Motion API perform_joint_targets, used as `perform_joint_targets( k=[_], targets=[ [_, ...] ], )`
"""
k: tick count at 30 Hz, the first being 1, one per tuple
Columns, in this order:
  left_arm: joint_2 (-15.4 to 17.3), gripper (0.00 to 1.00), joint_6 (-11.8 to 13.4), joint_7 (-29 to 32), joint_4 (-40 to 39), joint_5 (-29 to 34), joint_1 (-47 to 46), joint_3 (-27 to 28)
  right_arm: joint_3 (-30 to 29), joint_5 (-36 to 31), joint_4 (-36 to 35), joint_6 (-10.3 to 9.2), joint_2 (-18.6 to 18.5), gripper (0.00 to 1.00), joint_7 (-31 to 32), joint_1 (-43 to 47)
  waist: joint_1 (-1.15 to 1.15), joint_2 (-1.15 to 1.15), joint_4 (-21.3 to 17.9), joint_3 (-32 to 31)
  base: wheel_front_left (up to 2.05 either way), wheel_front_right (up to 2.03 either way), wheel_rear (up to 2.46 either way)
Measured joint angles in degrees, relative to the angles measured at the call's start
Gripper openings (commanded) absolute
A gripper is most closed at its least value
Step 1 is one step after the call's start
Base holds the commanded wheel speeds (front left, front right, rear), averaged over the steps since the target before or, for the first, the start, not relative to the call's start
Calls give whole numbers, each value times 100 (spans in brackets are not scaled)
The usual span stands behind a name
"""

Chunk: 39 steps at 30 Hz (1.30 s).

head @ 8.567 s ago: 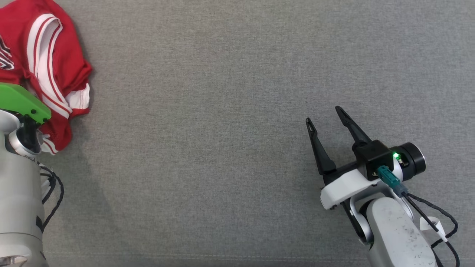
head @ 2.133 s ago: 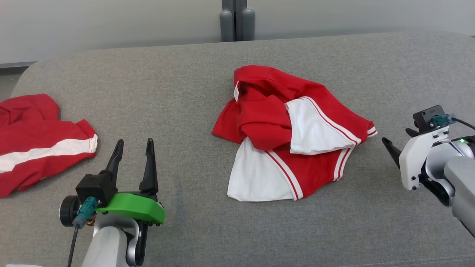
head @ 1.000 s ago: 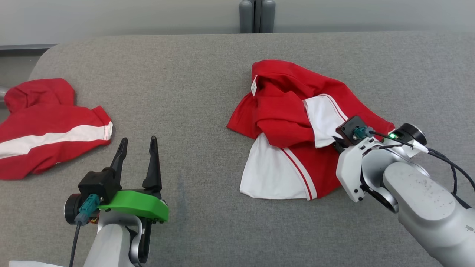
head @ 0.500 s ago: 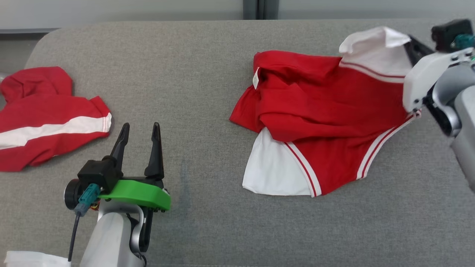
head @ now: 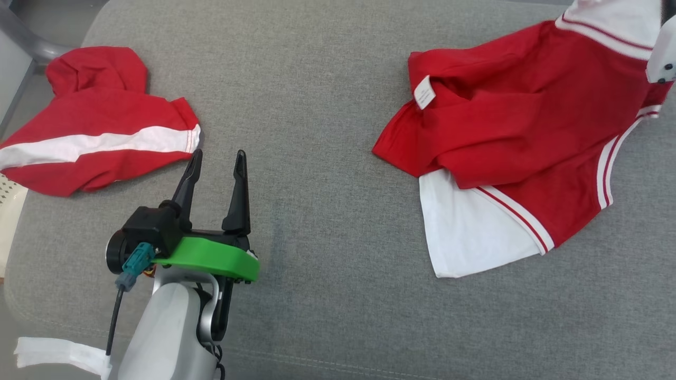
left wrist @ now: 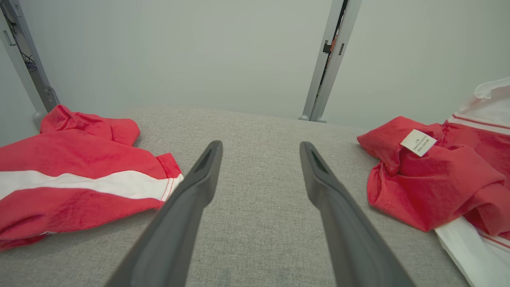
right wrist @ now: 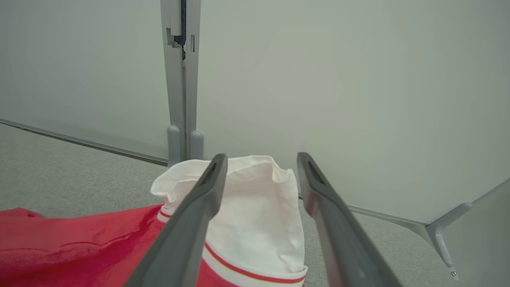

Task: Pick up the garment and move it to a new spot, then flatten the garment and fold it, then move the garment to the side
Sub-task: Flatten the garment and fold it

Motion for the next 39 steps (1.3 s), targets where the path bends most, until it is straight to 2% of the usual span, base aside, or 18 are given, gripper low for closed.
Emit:
perform_joint_targets(
  k=[5,10,15,22,27,30,39],
  targets=[
    [0,100,48,0,-18,24,7,141,59,26,278,0,219,100,134,128,0,0,2,72,0,0,0],
    [-1,100,41,0,1,97,101,278,392,446,88,0,499,100,378,670,0,0,-140,-27,0,0,0],
    [-3,100,31,0,58,144,242,354,593,943,-556,0,621,100,1195,1657,0,0,-371,-211,0,0,0],
    [-2,100,13,0,79,177,395,417,243,1010,-1983,0,792,100,1782,3147,0,0,-652,-428,0,0,0],
    [-4,100,-11,0,77,198,396,402,-374,475,-2493,-1,1065,100,2097,3701,0,0,-702,-507,0,0,0],
    [-3,100,-15,0,85,198,389,376,-625,233,-2675,-1,1411,100,2220,3849,0,0,-662,-514,0,0,0],
    [-3,100,-32,0,81,178,341,322,-1124,-315,-2487,0,1917,100,2450,3902,0,0,-532,-466,0,0,0]
  ],
)
